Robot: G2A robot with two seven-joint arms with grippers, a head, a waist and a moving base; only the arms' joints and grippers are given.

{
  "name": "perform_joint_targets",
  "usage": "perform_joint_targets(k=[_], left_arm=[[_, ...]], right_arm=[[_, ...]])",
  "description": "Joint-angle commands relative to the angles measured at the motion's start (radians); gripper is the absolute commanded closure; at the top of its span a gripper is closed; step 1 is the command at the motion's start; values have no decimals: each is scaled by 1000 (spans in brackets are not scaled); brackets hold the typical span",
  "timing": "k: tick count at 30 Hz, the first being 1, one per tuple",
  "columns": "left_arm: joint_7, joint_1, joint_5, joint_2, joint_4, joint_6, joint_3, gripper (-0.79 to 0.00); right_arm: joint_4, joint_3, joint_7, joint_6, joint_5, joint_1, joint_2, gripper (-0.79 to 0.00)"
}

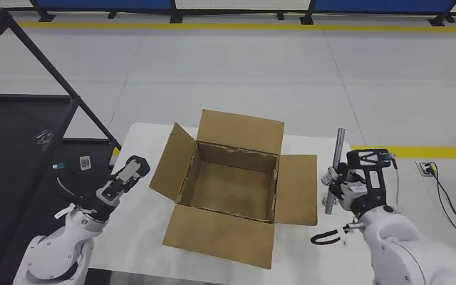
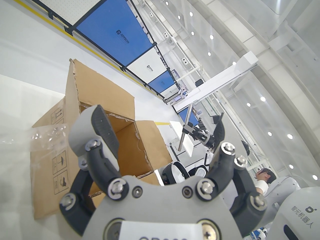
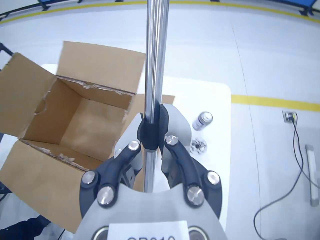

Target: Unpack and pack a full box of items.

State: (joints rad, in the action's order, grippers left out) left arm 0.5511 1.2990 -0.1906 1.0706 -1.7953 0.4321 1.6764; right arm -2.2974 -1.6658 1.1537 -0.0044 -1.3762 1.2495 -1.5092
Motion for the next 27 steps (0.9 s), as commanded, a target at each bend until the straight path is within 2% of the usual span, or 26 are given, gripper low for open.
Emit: perform_joint_targets(k=[1, 7, 12, 27], left_arm=[[-1, -4, 3, 0, 0, -1, -7, -785], [-6, -14, 11, 1, -1, -7, -20, -785], [-11, -17, 21, 0, -7, -11, -24, -785], [-32, 17, 47, -1, -46, -22, -15, -785]], right_arm=[[51, -60, 29, -1, 31, 8, 5, 0], [289, -179, 61, -5, 95, -15, 21, 0], [491, -201, 73, 42, 20, -72, 35, 0], [800, -234, 5, -63, 78, -187, 75, 0]])
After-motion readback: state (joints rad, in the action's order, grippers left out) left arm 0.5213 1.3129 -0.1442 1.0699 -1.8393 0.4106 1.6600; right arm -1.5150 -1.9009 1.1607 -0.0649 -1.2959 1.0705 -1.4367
